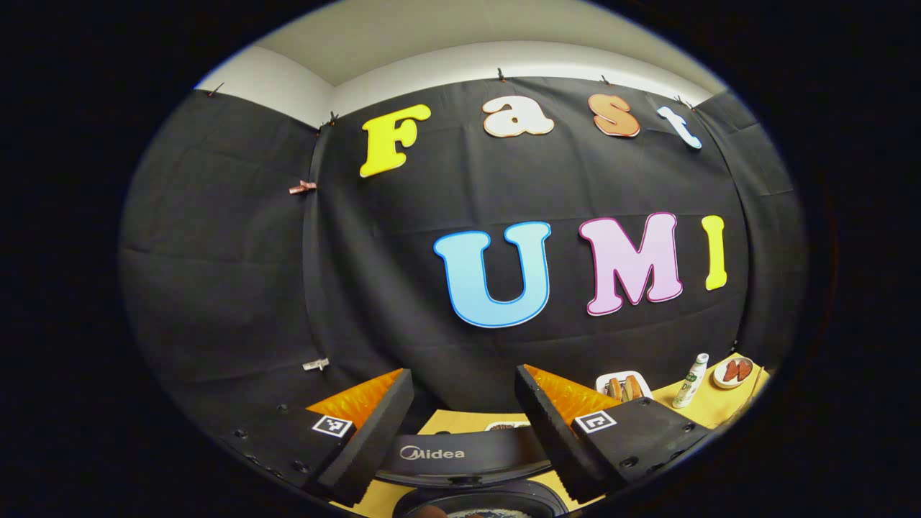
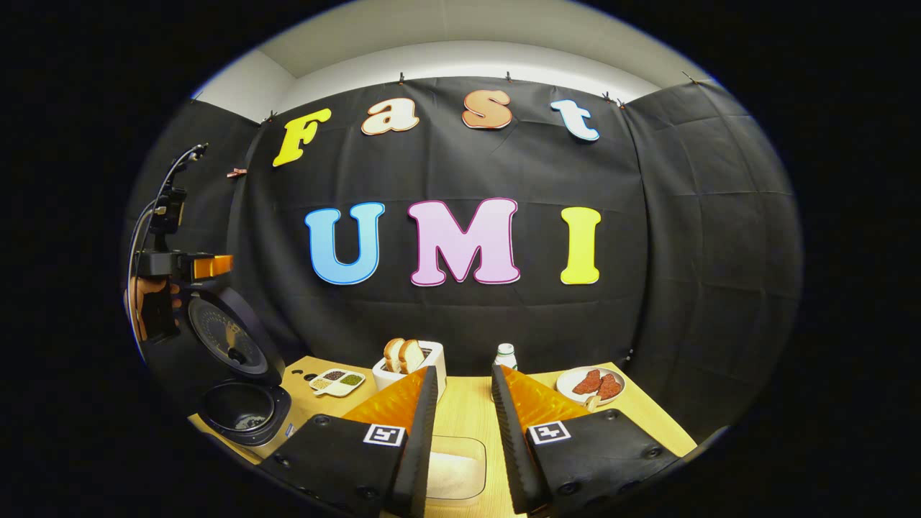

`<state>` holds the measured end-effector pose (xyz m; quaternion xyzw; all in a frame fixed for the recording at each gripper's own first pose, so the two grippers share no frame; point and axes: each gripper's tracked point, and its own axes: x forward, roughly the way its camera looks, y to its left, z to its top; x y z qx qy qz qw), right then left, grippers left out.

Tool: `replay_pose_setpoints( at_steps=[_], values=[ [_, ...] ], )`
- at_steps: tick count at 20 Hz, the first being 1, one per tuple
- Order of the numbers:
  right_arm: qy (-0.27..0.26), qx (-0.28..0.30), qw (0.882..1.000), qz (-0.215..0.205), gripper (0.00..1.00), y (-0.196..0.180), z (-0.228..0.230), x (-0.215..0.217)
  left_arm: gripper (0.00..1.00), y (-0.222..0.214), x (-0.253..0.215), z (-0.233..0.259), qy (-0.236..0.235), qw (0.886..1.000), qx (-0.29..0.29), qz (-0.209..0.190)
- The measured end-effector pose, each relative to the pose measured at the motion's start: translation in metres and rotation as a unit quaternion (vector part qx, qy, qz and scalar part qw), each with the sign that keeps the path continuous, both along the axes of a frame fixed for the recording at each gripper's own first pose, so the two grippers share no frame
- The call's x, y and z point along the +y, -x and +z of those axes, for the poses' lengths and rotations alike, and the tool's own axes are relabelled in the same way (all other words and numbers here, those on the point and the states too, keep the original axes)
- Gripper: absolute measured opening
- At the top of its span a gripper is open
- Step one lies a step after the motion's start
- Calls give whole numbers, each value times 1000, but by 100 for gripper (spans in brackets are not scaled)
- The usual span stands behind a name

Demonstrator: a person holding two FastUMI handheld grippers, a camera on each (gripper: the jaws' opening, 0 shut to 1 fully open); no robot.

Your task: Close the left gripper, press the button to open the rice cooker; take a wooden spoon from the chopstick holder with the right hand, scoop a spoonful of rice and pour it into the rice cooker, then put the wooden spoon back into the chopstick holder.

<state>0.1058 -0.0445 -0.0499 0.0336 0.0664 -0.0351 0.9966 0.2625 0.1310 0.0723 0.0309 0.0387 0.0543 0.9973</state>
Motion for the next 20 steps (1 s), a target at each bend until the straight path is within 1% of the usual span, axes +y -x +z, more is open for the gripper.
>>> replay_pose_setpoints(
  at_steps=[3, 4, 6, 7, 9, 14, 16, 20],
  values=[
    [1, -5, 1000, 2, 48, 0, 4, 2, 96, 0, 4, -21, 17, 999, 35, 11],
    [5, -11, 1000, 2, 48, 1, 5, 1, 100, 1, 3, -18, 18, 999, 30, 15],
    [12, -9, 1000, 3, 48, 1, 3, 0, 98, 9, 3, -23, 18, 999, 42, 22],
    [10, -8, 1000, 2, 48, 1, 3, 0, 98, 10, 2, -21, 19, 999, 37, 21],
    [2, -7, 1000, -2, 48, 1, 1, -1, 100, 17, 1, -24, 22, 999, 39, 25],
    [0, -9, 1000, 4, 48, 5, 3, 1, 100, 56, -7, -37, 30, 999, 30, 28],
    [0, -9, 1000, 9, 48, 9, 3, 3, 100, 74, -12, -47, 24, 999, 30, 31],
    [-2, -6, 1000, 16, 48, 20, 2, 10, 99, 110, -17, -70, 41, 998, 30, 44]
  ],
)
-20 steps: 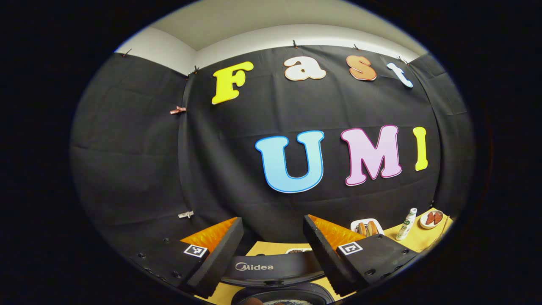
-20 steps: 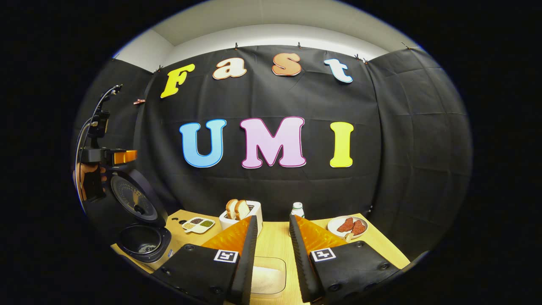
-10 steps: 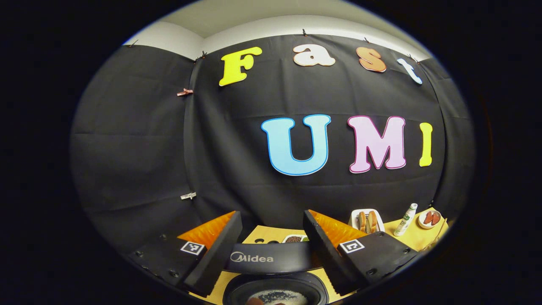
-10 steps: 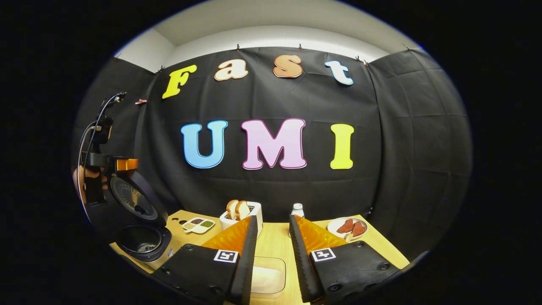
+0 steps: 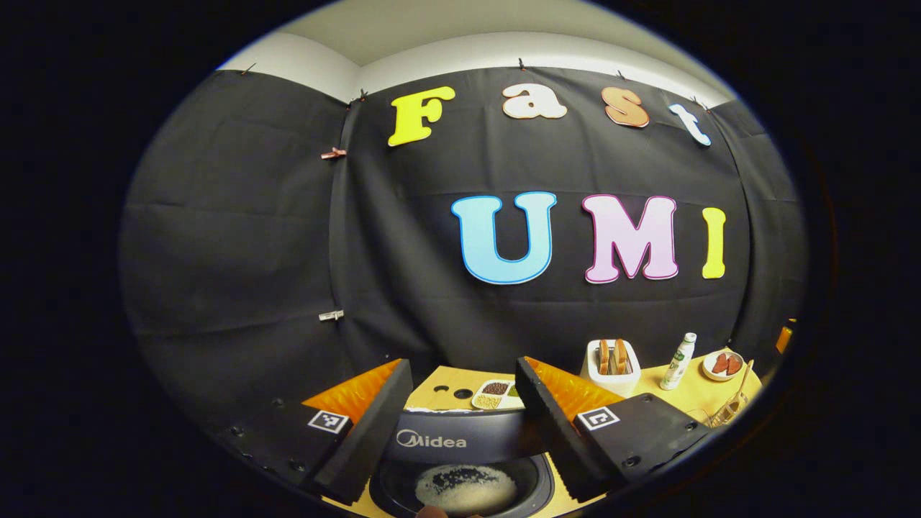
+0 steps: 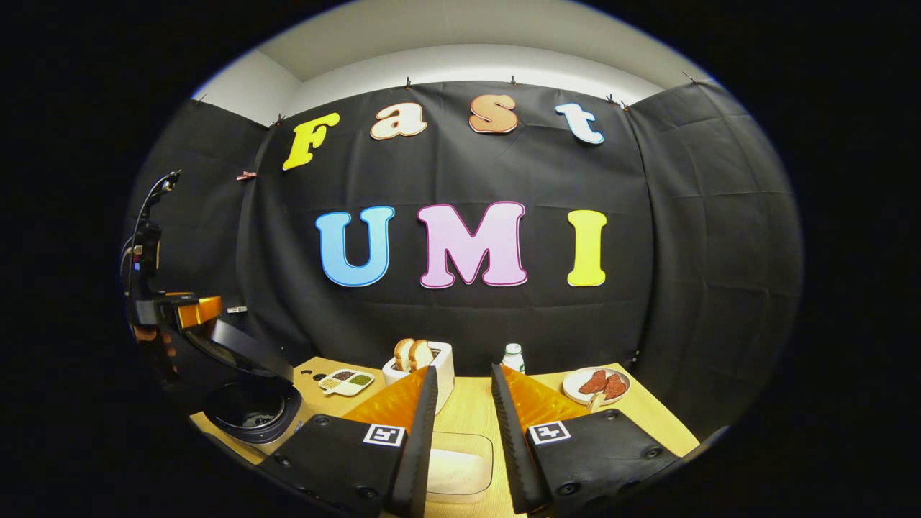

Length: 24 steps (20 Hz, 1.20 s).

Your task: Close the left gripper, press the button to open the rice cooker; take a wooden spoon from the chopstick holder with the right hand, scoop a spoonful of rice and pour it into the rice cooker, then put the wooden spoon back into the chopstick holder.

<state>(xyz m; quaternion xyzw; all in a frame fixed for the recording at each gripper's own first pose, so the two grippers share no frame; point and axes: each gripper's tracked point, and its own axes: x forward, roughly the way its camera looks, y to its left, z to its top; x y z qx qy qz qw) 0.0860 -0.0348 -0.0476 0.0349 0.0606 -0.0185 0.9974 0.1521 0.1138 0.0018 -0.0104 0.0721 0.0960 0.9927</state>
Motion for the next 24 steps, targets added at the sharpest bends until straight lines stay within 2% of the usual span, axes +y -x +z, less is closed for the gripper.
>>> replay_pose_setpoints(
  at_steps=[9, 13, 16, 21, 24],
  values=[
    [6, 4, 1000, 21, 48, 13, -6, 14, 99, 56, -6, -58, -8, 1000, 1, 23],
    [-4, 0, 1000, 19, 48, 15, -2, 17, 99, 68, -10, -78, -9, 1000, -1, 18],
    [-2, 1, 1000, 25, 48, 15, -2, 20, 99, 70, -8, -86, -28, 999, -12, 13],
    [-6, 2, 999, 31, 48, 20, -1, 28, 100, 76, 1, -123, -1, 999, 22, 35],
    [-3, 0, 999, 36, 48, 22, 2, 33, 100, 79, -1, -134, -11, 999, 26, 30]
  ],
)
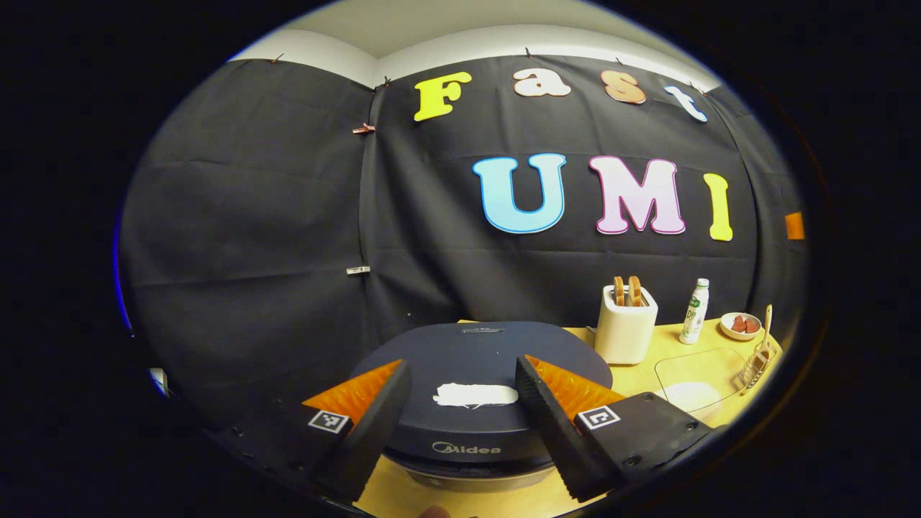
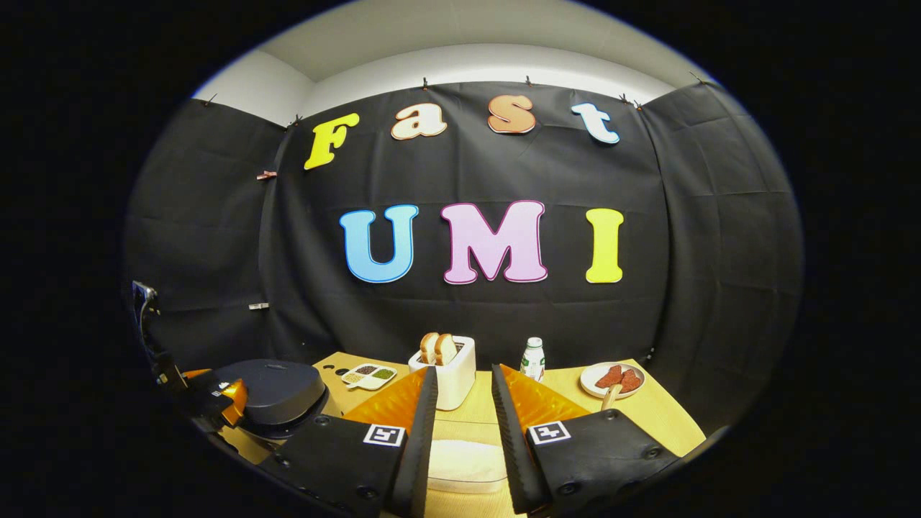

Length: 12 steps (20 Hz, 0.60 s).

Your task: Close the left gripper, press the button to open the rice cooker; take a wooden spoon from the chopstick holder with the right hand, scoop a spoonful of rice and pour it into the rice cooker, then put the wooden spoon back into the chopstick holder.

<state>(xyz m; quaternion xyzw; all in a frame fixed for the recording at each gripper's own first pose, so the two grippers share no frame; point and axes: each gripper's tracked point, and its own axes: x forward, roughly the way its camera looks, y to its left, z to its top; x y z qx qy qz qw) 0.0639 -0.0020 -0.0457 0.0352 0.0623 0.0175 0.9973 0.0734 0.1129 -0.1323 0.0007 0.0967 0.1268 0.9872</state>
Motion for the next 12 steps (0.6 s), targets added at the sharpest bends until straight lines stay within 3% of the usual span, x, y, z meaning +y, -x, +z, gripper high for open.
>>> replay_pose_setpoints(
  at_steps=[5, 7, 11, 12],
  values=[
    [-2, -3, 1000, 7, 48, 3, 5, 7, 100, 5, 0, -24, 15, 1000, 13, -8],
    [-1, -4, 1000, 9, 45, 2, 7, 9, 100, 5, -2, -21, -1, 1000, 0, -14],
    [-3, -4, 1000, 9, 50, 1, 7, 9, 100, 3, -1, -22, 5, 1000, -23, -18],
    [-3, -3, 1000, 9, 47, 1, 7, 10, 100, 4, 0, -23, 7, 999, -25, -20]
  ],
)
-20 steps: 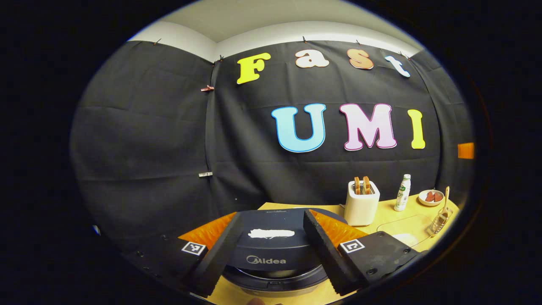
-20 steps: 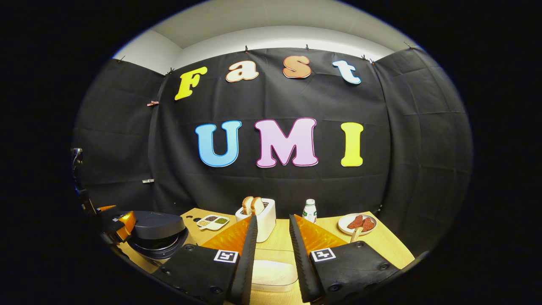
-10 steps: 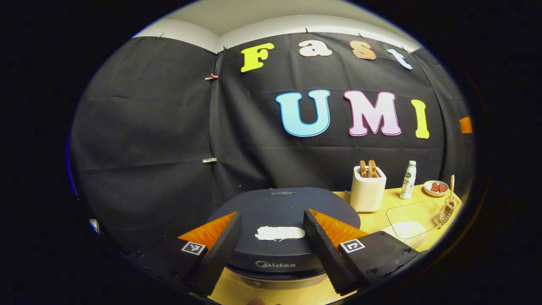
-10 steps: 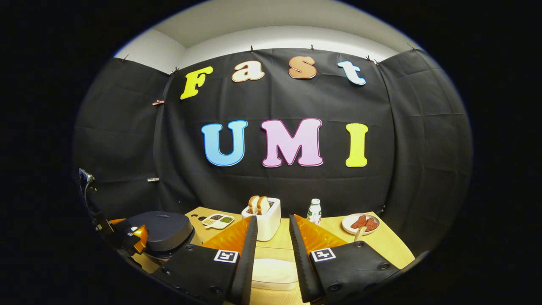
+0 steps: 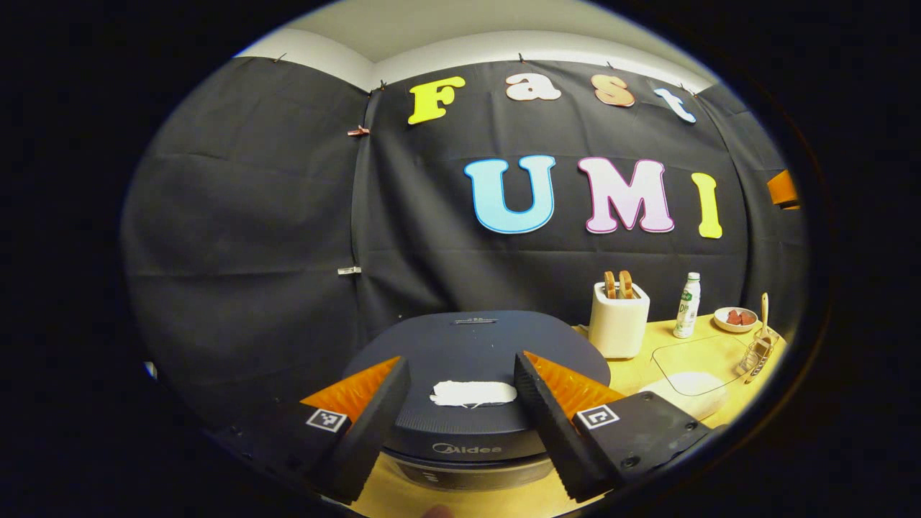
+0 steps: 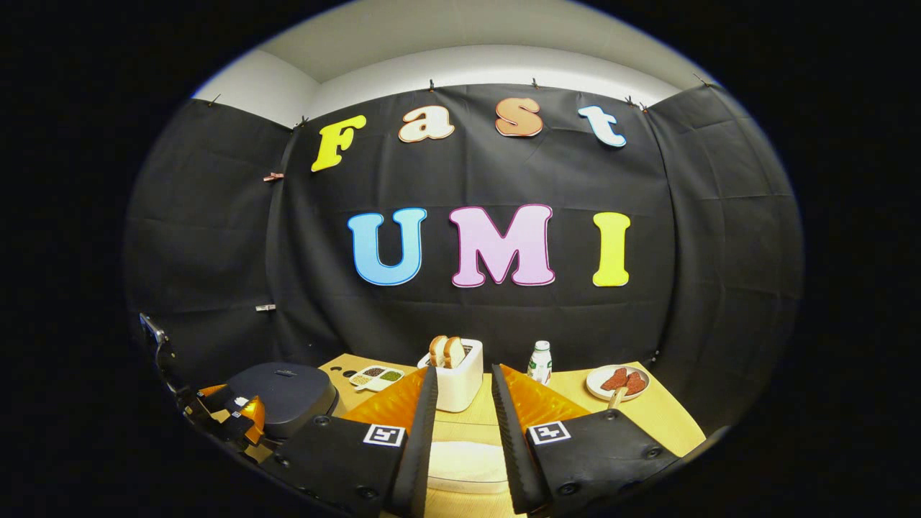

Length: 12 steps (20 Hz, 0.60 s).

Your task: Close the left gripper, press the button to open the rice cooker; take a wooden spoon from the chopstick holder with the right hand, scoop a spoonful of rice and pour it into the rice cooker, then put the wooden spoon back into the chopstick holder.

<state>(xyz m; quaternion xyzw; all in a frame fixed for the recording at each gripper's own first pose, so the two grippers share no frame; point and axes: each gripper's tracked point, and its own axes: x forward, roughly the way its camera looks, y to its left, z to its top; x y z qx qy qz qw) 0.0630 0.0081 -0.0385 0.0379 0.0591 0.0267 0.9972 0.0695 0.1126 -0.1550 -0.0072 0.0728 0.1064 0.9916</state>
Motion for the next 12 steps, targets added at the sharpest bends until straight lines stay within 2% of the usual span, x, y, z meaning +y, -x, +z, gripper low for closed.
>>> replay_pose_setpoints(
  at_steps=[7, 10, 11, 12],
  values=[
    [3, -3, 1000, 2, 47, 2, 3, 4, 100, -3, -1, -6, -2, 1000, -9, -7],
    [-1, -2, 1000, 2, 48, 2, 2, 5, 100, -1, -2, -3, -19, 1000, -4, -12],
    [-5, -1, 1000, 1, 42, 1, 2, 4, 99, -2, -1, -1, -30, 999, 0, -11],
    [-10, 0, 1000, 0, 42, 2, 2, 4, 99, -3, -3, 2, -40, 999, 1, -15]
  ],
)
